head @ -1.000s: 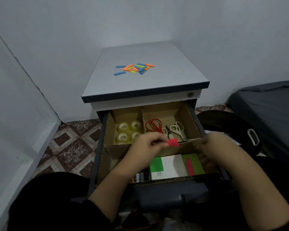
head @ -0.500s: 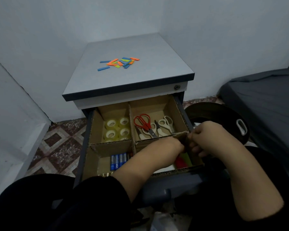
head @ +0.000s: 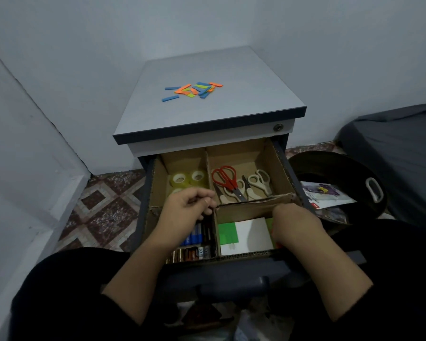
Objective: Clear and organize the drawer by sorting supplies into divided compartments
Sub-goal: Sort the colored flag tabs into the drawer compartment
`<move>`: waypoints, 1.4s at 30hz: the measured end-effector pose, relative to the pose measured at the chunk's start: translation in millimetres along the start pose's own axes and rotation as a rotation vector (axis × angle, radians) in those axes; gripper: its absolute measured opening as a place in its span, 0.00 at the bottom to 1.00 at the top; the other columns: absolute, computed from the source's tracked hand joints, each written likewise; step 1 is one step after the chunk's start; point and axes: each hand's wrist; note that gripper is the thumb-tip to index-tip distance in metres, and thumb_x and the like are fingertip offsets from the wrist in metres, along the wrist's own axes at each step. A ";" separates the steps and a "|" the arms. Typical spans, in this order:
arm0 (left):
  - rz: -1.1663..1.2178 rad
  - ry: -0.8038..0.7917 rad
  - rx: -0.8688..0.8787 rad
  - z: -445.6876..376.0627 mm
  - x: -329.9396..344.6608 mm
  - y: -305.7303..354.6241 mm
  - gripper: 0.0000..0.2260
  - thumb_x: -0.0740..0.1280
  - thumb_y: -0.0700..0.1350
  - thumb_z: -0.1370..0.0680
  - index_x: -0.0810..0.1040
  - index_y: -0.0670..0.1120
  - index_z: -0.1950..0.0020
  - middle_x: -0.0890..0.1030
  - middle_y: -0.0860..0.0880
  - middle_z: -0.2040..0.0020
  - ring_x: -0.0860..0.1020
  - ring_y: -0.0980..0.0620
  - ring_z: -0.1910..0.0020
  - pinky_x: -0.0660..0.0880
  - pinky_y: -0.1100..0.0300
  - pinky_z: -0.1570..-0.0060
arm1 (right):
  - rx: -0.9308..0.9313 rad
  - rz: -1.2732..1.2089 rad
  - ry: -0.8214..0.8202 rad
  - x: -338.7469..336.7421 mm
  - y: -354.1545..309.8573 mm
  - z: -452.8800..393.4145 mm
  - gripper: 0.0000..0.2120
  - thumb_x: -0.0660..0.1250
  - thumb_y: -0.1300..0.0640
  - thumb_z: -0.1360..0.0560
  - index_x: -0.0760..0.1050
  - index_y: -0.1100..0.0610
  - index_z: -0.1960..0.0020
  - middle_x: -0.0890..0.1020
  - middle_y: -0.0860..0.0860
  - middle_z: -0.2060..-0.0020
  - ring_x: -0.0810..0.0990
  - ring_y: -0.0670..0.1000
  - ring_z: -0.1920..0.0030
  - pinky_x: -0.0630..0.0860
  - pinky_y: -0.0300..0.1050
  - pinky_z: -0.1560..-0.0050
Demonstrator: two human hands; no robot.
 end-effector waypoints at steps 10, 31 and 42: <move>0.008 -0.040 0.006 -7.4 1.4 -1.8 0.11 0.64 0.36 0.22 0.80 0.51 0.53 0.84 0.51 0.59 0.78 0.59 0.63 0.75 0.65 0.61 | -0.052 -0.083 0.020 -6.6 -1.2 -1.8 0.07 0.66 0.57 0.26 0.75 0.55 0.62 0.78 0.51 0.62 0.80 0.53 0.57 0.76 0.43 0.57; 0.000 -0.055 -0.002 -8.4 0.7 -2.2 0.10 0.64 0.36 0.21 0.80 0.51 0.53 0.84 0.49 0.57 0.78 0.58 0.62 0.75 0.65 0.60 | -0.308 -0.016 -0.006 7.2 -24.9 -12.6 0.16 0.70 0.53 0.27 0.77 0.44 0.40 0.78 0.48 0.46 0.78 0.51 0.48 0.77 0.47 0.48; -0.001 -0.053 -0.006 -6.9 1.6 -0.4 0.10 0.64 0.36 0.21 0.80 0.51 0.53 0.84 0.49 0.57 0.78 0.58 0.62 0.75 0.66 0.61 | -0.371 0.068 0.048 12.1 -23.8 -11.0 0.14 0.69 0.52 0.26 0.77 0.45 0.40 0.79 0.48 0.47 0.78 0.50 0.48 0.76 0.44 0.52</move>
Point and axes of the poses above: each hand's wrist, its own z-axis away from the middle knuckle, its own x-axis out of the palm, y = z × x
